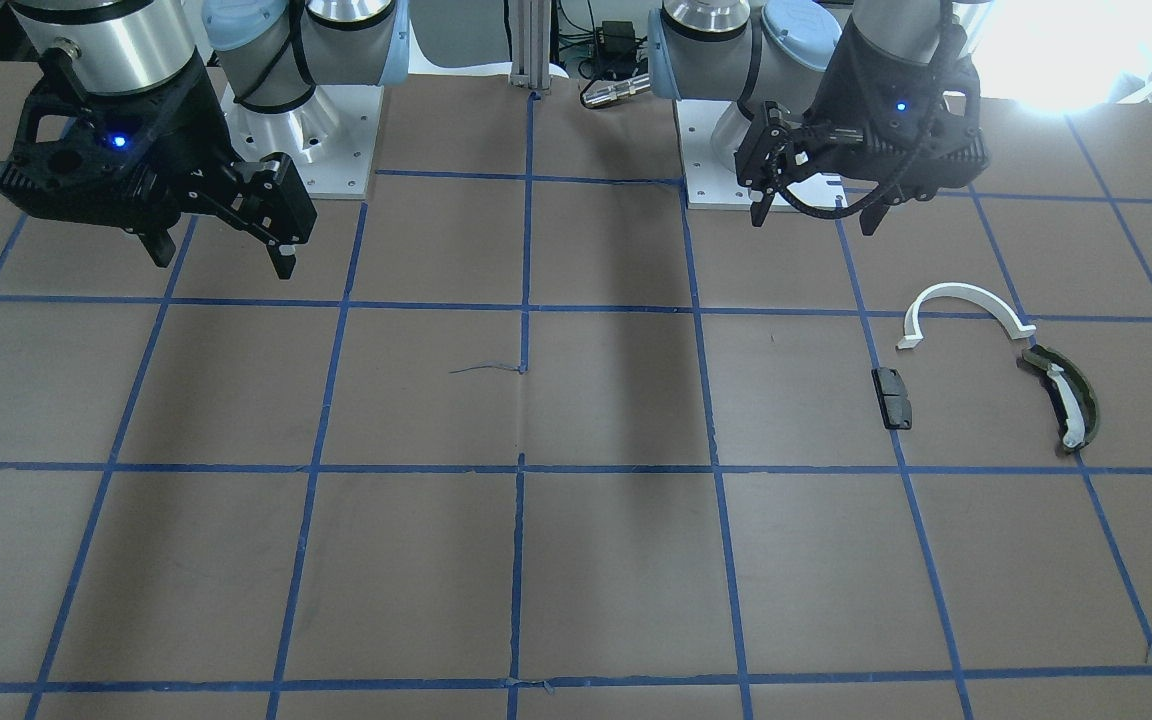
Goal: Place bearing gear from tray to pile
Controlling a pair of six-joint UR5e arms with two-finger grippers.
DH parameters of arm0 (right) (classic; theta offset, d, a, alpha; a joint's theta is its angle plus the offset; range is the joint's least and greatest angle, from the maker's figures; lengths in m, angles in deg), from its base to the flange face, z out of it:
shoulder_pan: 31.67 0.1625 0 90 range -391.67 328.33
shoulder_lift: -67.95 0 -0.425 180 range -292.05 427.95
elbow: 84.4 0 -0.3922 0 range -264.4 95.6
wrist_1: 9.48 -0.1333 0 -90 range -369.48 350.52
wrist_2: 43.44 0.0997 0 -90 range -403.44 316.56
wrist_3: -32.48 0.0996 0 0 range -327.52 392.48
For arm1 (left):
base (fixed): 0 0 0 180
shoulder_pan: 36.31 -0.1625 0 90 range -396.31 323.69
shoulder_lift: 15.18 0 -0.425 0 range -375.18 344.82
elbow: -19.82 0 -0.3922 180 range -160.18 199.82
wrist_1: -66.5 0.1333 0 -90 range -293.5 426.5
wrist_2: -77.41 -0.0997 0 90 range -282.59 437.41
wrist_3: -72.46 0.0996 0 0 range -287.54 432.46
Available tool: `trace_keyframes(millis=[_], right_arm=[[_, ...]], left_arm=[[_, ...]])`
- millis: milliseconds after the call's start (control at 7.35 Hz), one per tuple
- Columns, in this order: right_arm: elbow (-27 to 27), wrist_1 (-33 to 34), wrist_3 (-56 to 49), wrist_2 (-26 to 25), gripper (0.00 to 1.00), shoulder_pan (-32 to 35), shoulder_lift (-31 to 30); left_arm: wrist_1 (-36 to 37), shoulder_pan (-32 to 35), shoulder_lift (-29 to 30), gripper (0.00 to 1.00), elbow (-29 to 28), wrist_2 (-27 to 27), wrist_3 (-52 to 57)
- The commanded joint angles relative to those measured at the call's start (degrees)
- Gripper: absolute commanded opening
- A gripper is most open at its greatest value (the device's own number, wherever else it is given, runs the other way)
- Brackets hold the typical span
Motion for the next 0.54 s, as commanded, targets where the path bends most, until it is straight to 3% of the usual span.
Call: trace_keyframes(millis=[0,136,408], right_arm=[[0.0,-0.04,0.51,-0.14,1.0,0.01,0.0],[-0.09,-0.31,0.69,-0.05,1.0,-0.17,0.09],[0.0,-0.66,-0.18,-1.19,1.0,-0.26,-0.78]], left_arm=[[0.0,0.4,0.88,1.0,-1.56,-0.48,-0.2],[0.52,1.71,1.32,1.0,-1.57,-4.05,-0.29],[0.53,2.6,1.94,1.0,-2.36,-2.52,-3.35]])
